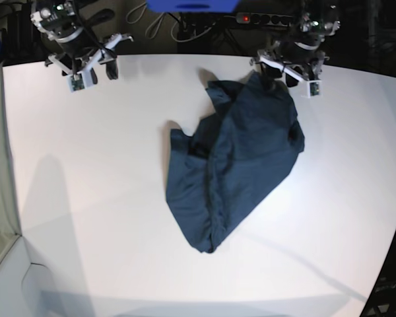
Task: Layout the t-shirt on the table in an organized manner, then fold the t-shirt properly
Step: 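Move both grippers out over the table toward the navy t-shirt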
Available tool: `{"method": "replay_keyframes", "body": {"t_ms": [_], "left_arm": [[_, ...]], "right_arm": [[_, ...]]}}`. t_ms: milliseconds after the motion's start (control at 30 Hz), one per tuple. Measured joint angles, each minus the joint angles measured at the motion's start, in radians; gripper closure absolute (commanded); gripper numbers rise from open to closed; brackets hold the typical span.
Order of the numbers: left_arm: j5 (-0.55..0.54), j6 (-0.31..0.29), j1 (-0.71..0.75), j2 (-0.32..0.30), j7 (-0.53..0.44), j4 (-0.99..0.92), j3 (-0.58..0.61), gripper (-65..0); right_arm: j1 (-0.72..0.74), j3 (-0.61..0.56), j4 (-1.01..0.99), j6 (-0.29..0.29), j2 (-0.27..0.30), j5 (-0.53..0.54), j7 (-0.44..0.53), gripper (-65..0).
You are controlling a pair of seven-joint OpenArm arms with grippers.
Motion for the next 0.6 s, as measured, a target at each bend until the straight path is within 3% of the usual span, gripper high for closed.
{"method": "replay_keyframes", "body": {"t_ms": [233, 333, 400, 500, 600], "left_arm": [[0.001, 0.0, -0.039, 0.004, -0.011, -0.032, 0.004, -32.5], [0.001, 0.0, -0.037, 0.018, -0.003, -0.029, 0.003, -17.2], [-0.002, 0.0, -0.037, 0.018, 0.009, -0.03, 0.006, 0.0], [-0.006, 0.0, -0.034, 0.017, 0.019, -0.029, 0.003, -2.7], [0.001, 0.002, -0.025, 0.016, 0.039, -0.01, 0.002, -0.4]], "right_arm": [[0.001, 0.0, 0.0, 0.0, 0.0, 0.0, -0.004, -28.4], [0.005, 0.0, -0.001, 0.0, 0.0, 0.0, -0.005, -28.4], [0.01, 0.0, -0.001, 0.0, 0.0, 0.0, -0.003, -28.3], [0.008, 0.0, -0.001, 0.0, 0.0, 0.001, -0.004, -28.1], [0.013, -0.002, -0.001, 0.001, -0.001, 0.003, 0.003, -24.7]]}}
